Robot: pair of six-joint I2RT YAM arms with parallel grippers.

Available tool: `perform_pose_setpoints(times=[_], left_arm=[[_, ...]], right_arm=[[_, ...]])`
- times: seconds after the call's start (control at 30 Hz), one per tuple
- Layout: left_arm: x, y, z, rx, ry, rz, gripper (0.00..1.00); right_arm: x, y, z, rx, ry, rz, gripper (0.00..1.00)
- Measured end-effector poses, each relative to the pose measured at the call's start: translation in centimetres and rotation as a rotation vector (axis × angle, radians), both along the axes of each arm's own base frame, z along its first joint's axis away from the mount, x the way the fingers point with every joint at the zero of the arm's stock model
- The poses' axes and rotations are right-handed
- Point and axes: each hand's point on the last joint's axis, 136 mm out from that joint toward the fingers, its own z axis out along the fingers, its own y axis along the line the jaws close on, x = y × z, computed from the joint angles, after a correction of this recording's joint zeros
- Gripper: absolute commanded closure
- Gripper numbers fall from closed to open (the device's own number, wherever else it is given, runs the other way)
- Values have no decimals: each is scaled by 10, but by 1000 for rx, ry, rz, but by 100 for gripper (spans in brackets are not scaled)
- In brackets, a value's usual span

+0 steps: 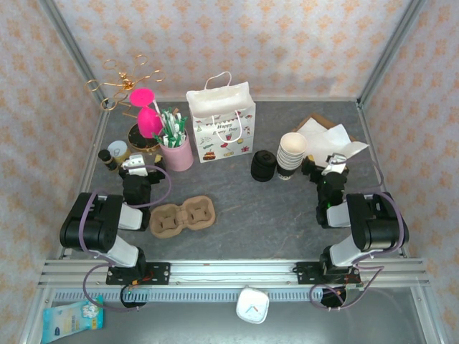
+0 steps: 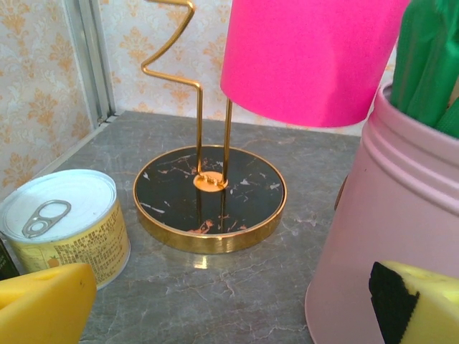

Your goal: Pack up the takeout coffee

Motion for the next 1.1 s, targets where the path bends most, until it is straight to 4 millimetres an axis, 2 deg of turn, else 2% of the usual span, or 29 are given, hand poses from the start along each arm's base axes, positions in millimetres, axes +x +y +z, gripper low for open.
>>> perform_pose_setpoints(times=[0.13, 0.27, 0.4, 0.63, 0.73, 0.93, 1.1], left_arm=[[-8, 0, 24, 0, -67, 0, 1], [-15, -1, 51, -11, -130, -3, 1], [-25, -3, 69, -69, -166, -16, 1], [-30, -8, 99, -342, -213, -36, 1], [-33, -9, 103, -469, -214, -36, 1], [-32, -33, 98, -599, -96, -116, 1], [-43, -85, 100, -649, 0, -264, 1]], right_arm=[[-4, -2, 20, 15, -38, -15, 0], [-4, -5, 52, 68, -82, -32, 0], [-6, -7, 78, 147, -104, -47, 0], [-14, -16, 85, 388, -7, -159, 0], [-19, -15, 84, 436, 61, -176, 1], [-17, -6, 111, 474, 156, -156, 7], [-4, 12, 138, 464, 266, -106, 14]])
